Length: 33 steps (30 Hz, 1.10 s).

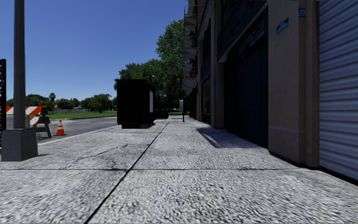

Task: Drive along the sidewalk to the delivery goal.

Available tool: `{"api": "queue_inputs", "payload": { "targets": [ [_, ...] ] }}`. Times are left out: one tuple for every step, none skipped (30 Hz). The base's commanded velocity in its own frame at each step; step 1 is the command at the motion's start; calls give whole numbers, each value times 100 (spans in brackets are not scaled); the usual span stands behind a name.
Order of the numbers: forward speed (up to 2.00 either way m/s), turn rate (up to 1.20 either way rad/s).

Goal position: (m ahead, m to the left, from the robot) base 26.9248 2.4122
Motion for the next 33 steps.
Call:
{"api": "queue_inputs", "payload": {
  "targets": [
    [200, 0],
    [200, 0],
    [200, 0],
    [200, 0],
    [200, 0],
    [200, 0],
    [200, 0],
    [200, 0],
    [200, 0],
    [200, 0],
    [200, 0],
    [200, 0],
    [200, 0],
    [200, 0],
    [200, 0],
    [200, 0],
    [200, 0],
    [200, 0],
    [200, 0],
    [200, 0],
    [200, 0],
    [200, 0],
    [200, 0],
    [200, 0],
    [200, 0],
    [200, 0],
    [200, 0],
    [200, 0],
    [200, 0],
    [200, 0],
    [200, 0],
    [200, 0],
    [200, 0]
  ]
}}
